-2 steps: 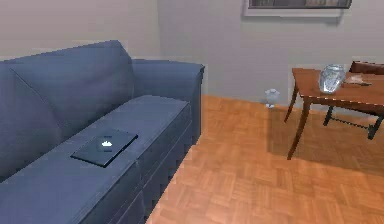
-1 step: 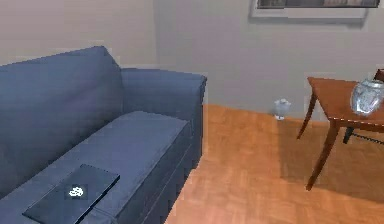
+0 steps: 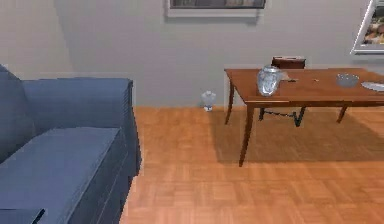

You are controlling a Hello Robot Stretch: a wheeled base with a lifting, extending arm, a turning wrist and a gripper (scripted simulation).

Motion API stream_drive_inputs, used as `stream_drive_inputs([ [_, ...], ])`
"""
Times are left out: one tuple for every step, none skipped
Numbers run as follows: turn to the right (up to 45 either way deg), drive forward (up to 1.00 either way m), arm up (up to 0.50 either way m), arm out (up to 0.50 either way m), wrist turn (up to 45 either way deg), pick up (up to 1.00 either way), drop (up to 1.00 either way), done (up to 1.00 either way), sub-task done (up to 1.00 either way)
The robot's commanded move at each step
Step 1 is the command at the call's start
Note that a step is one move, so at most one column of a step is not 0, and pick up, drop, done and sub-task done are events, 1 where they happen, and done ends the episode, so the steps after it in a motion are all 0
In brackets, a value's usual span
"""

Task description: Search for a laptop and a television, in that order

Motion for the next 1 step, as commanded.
stream_drive_inputs([
  [0.0, 0.05, 0.00, 0.00, 0.0, 0.00, 0.00, 0.00, 0.00],
])
